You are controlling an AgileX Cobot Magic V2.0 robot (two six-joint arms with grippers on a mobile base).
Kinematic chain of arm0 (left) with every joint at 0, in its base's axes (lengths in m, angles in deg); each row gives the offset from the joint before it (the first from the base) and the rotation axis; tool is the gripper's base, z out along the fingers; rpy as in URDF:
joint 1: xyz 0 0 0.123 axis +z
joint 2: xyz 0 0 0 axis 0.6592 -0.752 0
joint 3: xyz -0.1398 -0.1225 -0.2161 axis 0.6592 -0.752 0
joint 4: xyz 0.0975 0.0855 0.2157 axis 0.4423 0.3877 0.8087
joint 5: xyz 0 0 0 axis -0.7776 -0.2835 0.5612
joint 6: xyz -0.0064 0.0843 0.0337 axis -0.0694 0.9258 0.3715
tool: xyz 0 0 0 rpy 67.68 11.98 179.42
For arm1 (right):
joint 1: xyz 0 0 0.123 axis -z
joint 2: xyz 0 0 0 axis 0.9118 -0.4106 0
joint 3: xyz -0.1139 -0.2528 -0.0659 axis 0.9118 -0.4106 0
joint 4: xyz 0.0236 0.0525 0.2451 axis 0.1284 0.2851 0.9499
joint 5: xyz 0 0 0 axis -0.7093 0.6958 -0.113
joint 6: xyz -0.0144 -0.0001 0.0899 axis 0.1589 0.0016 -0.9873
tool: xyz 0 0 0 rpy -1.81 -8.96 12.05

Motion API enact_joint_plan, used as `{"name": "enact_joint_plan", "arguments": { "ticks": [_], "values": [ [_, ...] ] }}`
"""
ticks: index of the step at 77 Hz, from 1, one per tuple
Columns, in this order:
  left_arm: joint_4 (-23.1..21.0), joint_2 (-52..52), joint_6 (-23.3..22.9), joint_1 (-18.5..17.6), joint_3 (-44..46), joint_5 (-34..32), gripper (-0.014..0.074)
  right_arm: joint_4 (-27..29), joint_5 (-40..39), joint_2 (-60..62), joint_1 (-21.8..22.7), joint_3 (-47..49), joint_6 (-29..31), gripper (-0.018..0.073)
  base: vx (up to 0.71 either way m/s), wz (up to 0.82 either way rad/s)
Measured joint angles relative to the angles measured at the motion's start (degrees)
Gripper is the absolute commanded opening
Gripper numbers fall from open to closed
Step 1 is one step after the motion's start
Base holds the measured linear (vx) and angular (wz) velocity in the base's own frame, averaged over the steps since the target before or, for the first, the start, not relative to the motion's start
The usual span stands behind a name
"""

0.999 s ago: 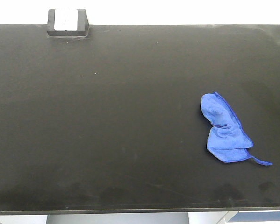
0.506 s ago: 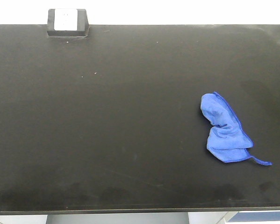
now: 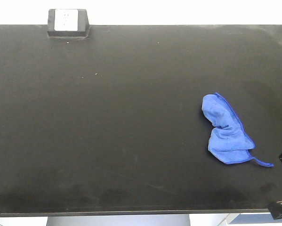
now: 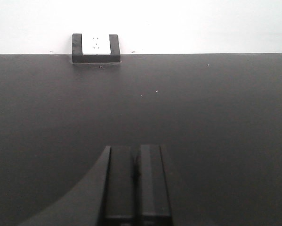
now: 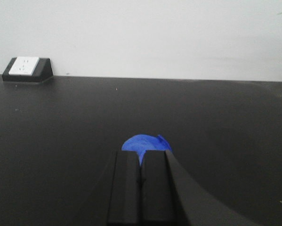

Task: Wipe right workspace with blue cloth

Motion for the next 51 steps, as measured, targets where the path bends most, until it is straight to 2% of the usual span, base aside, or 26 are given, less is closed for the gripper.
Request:
{"name": "enact_joint_plan", "arguments": {
  "ticks": [51],
  "values": [
    [0.00, 0.00, 0.00, 0.00, 0.00, 0.00, -0.0006, -0.03, 0.62, 0.00, 0.00, 0.00, -0.12, -0.0008, 0.00, 0.00]
  ]
}}
